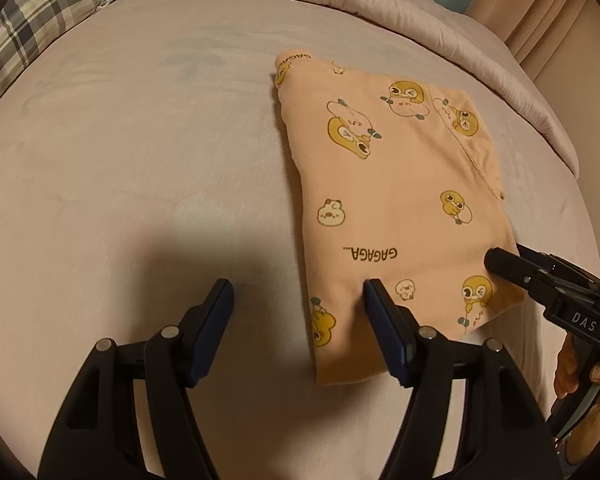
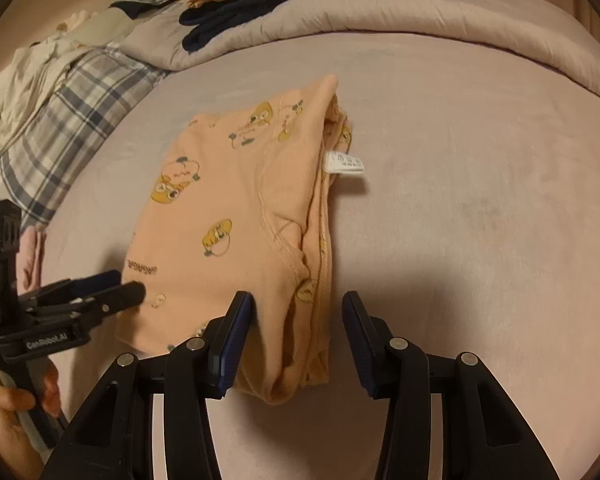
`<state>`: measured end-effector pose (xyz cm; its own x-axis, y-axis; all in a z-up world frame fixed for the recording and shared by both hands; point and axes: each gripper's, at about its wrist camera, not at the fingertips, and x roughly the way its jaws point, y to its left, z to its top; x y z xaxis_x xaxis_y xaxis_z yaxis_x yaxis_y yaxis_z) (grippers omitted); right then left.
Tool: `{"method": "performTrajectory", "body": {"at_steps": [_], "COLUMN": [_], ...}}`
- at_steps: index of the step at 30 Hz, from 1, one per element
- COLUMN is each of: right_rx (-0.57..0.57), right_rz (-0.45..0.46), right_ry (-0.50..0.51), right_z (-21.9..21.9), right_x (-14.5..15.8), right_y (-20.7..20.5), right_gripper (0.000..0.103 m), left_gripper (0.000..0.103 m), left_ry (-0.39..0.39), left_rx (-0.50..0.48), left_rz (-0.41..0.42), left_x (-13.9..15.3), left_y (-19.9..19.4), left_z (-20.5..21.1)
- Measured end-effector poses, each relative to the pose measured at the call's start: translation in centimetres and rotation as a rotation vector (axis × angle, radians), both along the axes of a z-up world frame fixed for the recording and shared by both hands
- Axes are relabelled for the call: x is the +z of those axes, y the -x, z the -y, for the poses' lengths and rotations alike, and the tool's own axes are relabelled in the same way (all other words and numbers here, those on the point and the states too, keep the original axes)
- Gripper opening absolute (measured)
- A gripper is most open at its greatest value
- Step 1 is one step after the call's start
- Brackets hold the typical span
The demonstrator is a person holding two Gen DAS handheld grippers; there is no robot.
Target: Fold small clothes
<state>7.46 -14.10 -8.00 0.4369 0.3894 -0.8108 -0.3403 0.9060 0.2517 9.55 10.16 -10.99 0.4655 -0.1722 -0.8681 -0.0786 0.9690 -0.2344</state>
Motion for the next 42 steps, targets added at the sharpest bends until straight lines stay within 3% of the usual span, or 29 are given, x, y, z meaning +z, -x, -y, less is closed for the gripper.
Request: {"method": "performTrajectory", "body": {"at_steps": [16,17,19,22,25,28,34,42], "right_rx": [0.029,0.034,0.046,0.063,0.087,0.102,0.126,0.131], "right_rz": [0.029,0.035,0.054,0.089,0.114,0.142,0.193,0.259], "right_ry": [0.039,0.039,0.045,0.05,0.045,0.043,0.041,0.012], "right_z": [-0.2,-0.3,-0.6,-1.0,-1.1,-1.5,-2.0,-2.0], "right_x": [1.2,1.3,1.9,2.9,3.8,4.6,6.5,9.2], "right_y": [2.6,2.8,3.5,4.5,5.3,6.1,7.4,9.1], "right_gripper": [0.047,0.047,0.048,0.06,0.062,0.072,0.08,0.091], "left_gripper": [0.067,0.07,0.089,0.096,0.102,0.102,0.102,0.102], "left_ry": [-0.014,-0.014,-0.016,-0.032,-0.062,-0.081,-0.132,-0.138], "left_rx": [0.038,0.044,0.062,0.082,0.096,0.092,0.093,0.096], "left_rz": [0.018,0.021,0.033,0.066,0.099,0.118,0.132,0.142], "left_x": [1.9,2.1,3.0,4.3,5.9,7.1,9.3,11.1], "left_y": [2.6,2.8,3.3,4.2,5.1,5.3,6.8,7.9], "left_z": [-0.4,-0.5,-0.7,-0.7,-0.5,0.0,0.8,1.2]}}
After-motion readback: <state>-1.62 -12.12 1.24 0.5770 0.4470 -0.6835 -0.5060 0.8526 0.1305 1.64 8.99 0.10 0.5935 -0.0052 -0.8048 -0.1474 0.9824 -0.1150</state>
